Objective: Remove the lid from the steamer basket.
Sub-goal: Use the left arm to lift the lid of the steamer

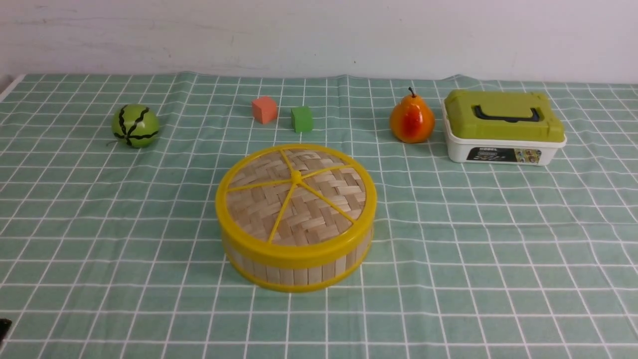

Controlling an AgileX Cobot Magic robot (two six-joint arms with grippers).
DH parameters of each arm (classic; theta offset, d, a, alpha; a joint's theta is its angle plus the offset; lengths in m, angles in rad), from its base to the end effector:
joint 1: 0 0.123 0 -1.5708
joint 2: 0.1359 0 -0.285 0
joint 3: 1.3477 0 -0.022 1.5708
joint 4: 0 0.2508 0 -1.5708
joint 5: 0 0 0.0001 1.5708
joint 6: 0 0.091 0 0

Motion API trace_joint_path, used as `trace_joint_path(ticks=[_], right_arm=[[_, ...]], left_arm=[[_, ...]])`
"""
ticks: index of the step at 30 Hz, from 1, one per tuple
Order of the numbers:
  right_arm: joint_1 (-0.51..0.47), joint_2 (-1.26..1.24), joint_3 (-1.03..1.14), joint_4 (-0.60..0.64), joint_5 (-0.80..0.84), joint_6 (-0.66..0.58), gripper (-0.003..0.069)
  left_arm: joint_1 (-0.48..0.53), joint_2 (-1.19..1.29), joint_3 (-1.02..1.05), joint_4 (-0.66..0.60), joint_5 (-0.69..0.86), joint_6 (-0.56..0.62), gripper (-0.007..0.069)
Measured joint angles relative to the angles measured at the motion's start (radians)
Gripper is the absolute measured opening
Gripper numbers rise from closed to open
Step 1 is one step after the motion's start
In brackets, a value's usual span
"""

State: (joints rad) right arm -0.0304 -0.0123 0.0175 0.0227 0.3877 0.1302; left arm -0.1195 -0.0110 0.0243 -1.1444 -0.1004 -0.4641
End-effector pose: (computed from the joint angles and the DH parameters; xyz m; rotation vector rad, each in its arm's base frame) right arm 0.0521 -0.0008 0.1731 0.1644 1.8702 0.0911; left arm 0.0563 0.0015 0.2094 -1.1444 1.1229 -1.3184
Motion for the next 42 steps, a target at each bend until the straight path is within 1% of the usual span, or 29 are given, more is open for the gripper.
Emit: trace_joint_path(ticks=[3,5,6,8,9,10,11,13,18,19,21,23,24,27,28,29,30,31,32,35,38,40,42], right_arm=[[0.0,0.0,0.0,0.0,0.0,0.0,0.0241],[0.0,0.0,0.0,0.0,0.0,0.0,0.0241],[0.0,0.0,0.0,0.0,0.0,0.0,0.0241],[0.0,0.0,0.0,0.0,0.0,0.0,0.0241],[0.0,0.0,0.0,0.0,0.0,0.0,0.0241],[0.0,0.0,0.0,0.0,0.0,0.0,0.0241],[0.0,0.0,0.0,0.0,0.0,0.0,0.0241],[0.0,0.0,0.0,0.0,0.0,0.0,0.0241],[0.0,0.0,0.0,0.0,0.0,0.0,0.0241],[0.0,0.0,0.0,0.0,0.0,0.0,0.0241],[0.0,0.0,0.0,0.0,0.0,0.0,0.0241],[0.0,0.0,0.0,0.0,0.0,0.0,0.0241],[0.0,0.0,0.0,0.0,0.0,0.0,0.0241],[0.0,0.0,0.0,0.0,0.0,0.0,0.0241],[0.0,0.0,0.0,0.0,0.0,0.0,0.0241],[0.0,0.0,0.0,0.0,0.0,0.0,0.0241],[0.0,0.0,0.0,0.0,0.0,0.0,0.0241],[0.0,0.0,0.0,0.0,0.0,0.0,0.0241],[0.0,0.0,0.0,0.0,0.0,0.0,0.0241],[0.0,0.0,0.0,0.0,0.0,0.0,0.0241],[0.0,0.0,0.0,0.0,0.0,0.0,0.0241],[0.0,0.0,0.0,0.0,0.0,0.0,0.0241],[0.0,0.0,0.0,0.0,0.0,0.0,0.0241]], left_arm=[[0.0,0.0,-0.049,0.017,0.029,0.053,0.0052],[0.0,0.0,-0.133,0.067,0.093,0.131,-0.0013],[0.0,0.002,-0.142,0.072,0.1,0.139,-0.0013],[0.0,0.054,-0.267,0.125,0.212,0.227,-0.0013],[0.0,0.099,-0.303,0.141,0.253,0.25,-0.0013],[0.0,0.167,-0.353,0.168,0.333,0.281,-0.0013],[0.0,0.192,-0.368,0.179,0.346,0.291,-0.0013],[0.0,0.354,-0.445,0.249,0.469,0.332,-0.0013],[0.0,0.782,-0.653,0.402,0.68,0.381,-0.0013],[0.0,0.892,-0.718,0.421,0.726,0.408,-0.0013],[0.0,0.961,-0.773,0.432,0.76,0.428,-0.0013],[0.0,1.089,-0.909,0.444,0.843,0.449,-0.0013],[0.0,1.121,-0.932,0.446,0.872,0.45,-0.0013],[0.0,1.307,-1.142,0.461,1.112,0.456,-0.0013],[-0.004,1.35,-1.175,0.47,1.154,0.456,-0.0013],[-0.015,1.41,-1.246,0.506,1.229,0.45,-0.0013],[-0.017,1.419,-1.246,0.506,1.229,0.45,-0.0013],[-0.04,1.479,-1.31,0.562,1.273,0.422,-0.0013],[-0.049,1.493,-1.334,0.59,1.278,0.402,-0.0013],[-0.162,1.589,-1.453,0.771,1.281,0.273,-0.0013],[-0.276,1.644,-1.549,0.914,1.254,0.18,-0.0013],[-0.321,1.663,-1.593,0.976,1.222,0.157,-0.0013],[-0.359,1.678,-1.633,1.039,1.158,0.141,-0.0013]])
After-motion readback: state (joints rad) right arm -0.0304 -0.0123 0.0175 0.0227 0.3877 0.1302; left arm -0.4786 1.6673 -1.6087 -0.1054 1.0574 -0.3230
